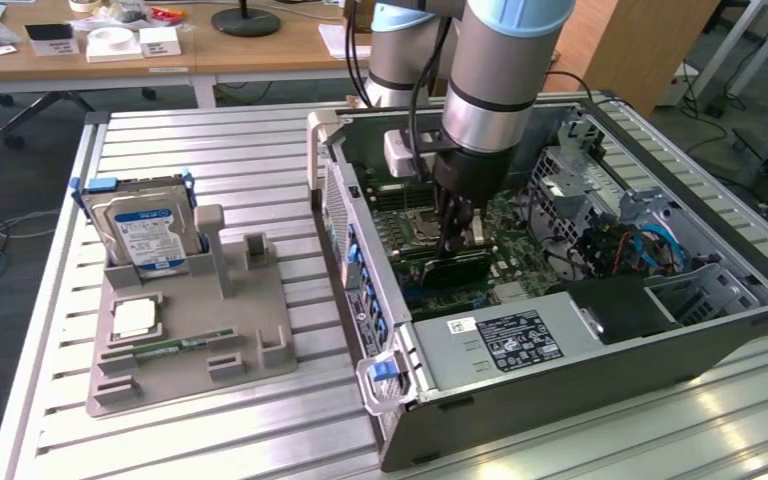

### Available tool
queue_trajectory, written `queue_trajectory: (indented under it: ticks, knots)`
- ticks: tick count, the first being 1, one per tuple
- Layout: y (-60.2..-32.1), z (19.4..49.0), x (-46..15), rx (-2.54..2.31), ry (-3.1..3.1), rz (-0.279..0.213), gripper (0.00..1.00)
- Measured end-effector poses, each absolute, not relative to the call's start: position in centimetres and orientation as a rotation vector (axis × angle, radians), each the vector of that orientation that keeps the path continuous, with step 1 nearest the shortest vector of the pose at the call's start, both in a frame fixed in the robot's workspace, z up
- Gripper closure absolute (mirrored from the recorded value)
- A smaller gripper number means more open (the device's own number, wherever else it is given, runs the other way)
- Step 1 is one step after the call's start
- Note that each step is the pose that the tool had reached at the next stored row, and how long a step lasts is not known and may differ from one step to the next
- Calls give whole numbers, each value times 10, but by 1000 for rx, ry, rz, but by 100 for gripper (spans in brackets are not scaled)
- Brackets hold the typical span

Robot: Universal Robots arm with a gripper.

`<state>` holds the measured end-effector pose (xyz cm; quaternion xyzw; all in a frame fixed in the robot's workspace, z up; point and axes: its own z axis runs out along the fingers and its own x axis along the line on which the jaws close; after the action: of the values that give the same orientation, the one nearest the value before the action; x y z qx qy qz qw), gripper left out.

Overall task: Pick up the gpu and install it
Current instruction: 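Press down on the gpu until it lock into place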

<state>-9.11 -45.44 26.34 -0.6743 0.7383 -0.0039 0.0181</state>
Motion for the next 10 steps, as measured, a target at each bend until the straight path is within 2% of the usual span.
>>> queue_trajectory:
  ticks: [10]
  knots:
    - [-455, 262, -92, -2094, 2293, -12, 89]
